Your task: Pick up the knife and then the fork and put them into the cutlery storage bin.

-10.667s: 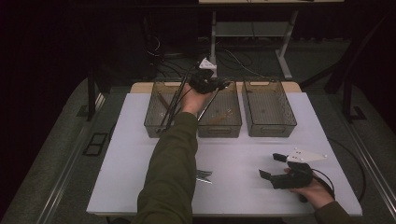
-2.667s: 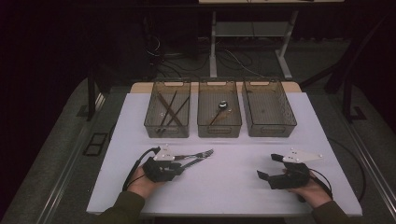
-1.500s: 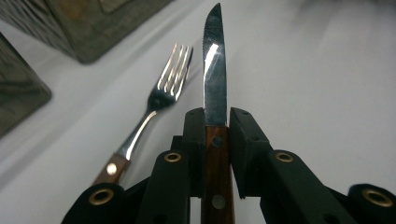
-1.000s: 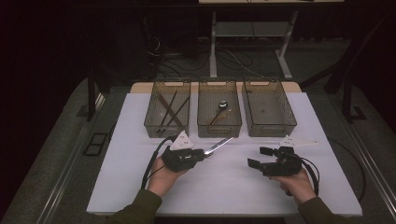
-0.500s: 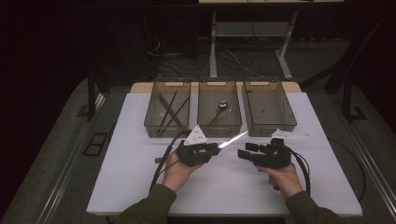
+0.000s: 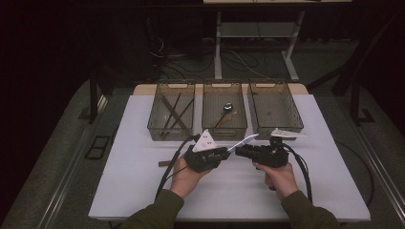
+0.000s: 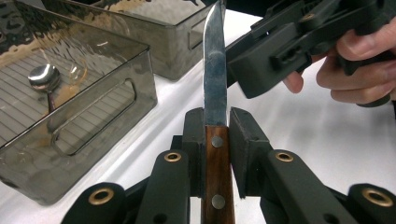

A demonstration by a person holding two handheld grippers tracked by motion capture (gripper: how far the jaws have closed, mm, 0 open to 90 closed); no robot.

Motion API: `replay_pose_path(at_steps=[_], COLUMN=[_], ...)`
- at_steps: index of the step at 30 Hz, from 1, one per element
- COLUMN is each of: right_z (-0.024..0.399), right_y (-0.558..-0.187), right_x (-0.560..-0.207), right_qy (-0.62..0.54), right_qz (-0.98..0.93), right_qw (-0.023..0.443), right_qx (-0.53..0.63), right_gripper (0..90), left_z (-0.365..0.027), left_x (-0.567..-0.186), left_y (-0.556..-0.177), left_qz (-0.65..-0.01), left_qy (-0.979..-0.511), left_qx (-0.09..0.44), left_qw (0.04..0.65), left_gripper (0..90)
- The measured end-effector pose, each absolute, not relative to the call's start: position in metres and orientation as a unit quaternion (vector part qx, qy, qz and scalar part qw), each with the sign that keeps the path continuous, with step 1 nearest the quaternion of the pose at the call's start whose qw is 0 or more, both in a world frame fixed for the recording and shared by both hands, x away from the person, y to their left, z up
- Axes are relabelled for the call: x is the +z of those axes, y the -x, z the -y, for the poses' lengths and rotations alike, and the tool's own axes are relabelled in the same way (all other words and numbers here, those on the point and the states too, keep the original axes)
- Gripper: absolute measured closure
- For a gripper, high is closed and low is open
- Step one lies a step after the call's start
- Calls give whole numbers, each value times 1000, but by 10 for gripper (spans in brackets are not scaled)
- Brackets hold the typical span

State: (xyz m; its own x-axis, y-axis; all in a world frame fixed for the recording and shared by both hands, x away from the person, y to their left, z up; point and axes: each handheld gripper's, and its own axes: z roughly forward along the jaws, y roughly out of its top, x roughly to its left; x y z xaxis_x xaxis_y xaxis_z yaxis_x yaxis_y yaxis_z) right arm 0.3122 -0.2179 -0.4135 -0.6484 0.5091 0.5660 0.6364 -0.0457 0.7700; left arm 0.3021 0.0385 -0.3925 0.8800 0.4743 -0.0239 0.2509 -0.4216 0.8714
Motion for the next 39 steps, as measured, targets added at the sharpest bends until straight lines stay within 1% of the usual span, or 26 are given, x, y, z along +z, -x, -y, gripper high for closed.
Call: replay_pose_path(at_steps=[8, 13, 17, 18, 20, 21, 23, 28, 31, 36, 39], right_z=[211, 207, 205, 205, 204, 204, 206, 214, 219, 229, 236], right_y=[-316, -315, -312, -311, -310, -309, -309, -309, -310, -311, -311], right_x=[-411, -406, -402, -401, -400, -400, -398, -396, -395, -392, -388], right_qy=[414, 397, 387, 385, 381, 378, 376, 379, 381, 384, 386], right_qz=[680, 682, 696, 697, 702, 704, 708, 718, 724, 723, 722], right_qw=[53, 55, 41, 40, 33, 29, 19, -6, -20, -28, -34], right_qx=[-603, -612, -603, -603, -601, -601, -598, -584, -575, -573, -574], right_gripper=[785, 839, 881, 890, 891, 891, 891, 891, 891, 891, 891], left_z=[-35, -35, -34, -34, -34, -35, -37, -45, -53, -74, -89], left_x=[-395, -395, -397, -397, -399, -400, -401, -404, -405, -409, -411], left_y=[-301, -301, -300, -300, -301, -302, -303, -303, -302, -298, -296], left_qz=[-213, -211, -209, -210, -211, -211, -213, -215, -214, -206, -216], left_qy=[-838, -837, -837, -838, -836, -836, -838, -840, -841, -848, -843], left_qx=[119, 119, 119, 112, 107, 106, 107, 103, 98, 93, 86], left_qw=[487, 490, 492, 491, 496, 495, 492, 488, 487, 479, 485], left_gripper=[774, 775, 767, 763, 752, 739, 675, 572, 526, 444, 407])
